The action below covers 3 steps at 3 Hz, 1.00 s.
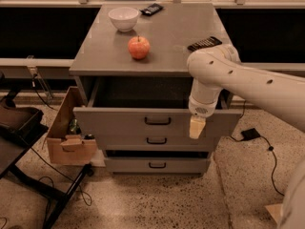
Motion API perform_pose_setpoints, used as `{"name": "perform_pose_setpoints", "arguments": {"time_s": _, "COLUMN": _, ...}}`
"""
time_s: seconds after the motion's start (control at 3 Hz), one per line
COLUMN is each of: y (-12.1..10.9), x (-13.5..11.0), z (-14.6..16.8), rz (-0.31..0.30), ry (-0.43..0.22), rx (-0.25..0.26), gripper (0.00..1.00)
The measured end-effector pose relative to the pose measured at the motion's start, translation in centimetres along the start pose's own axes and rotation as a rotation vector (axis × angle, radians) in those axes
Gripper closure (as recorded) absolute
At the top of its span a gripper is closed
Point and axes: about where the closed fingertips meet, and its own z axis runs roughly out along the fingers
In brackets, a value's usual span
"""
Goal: Open top drawer
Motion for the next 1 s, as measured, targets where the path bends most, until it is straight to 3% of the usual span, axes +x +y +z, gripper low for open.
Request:
{"name": "perform_pose_setpoints", "arguments": {"time_s": 0.67, "y": -0.08, "x": -0.03, "z": -1.36, "rz": 0.000, "ry": 0.000, "rx": 0.000, "gripper": 0.94}}
{"name": "perform_pose_setpoints", "arguments": {"time_s": 1.0, "y": -0.13, "x": -0.01, "z": -1.59, "rz": 0.000, "ry": 0.000, "rx": 0.000, "gripper": 1.00}}
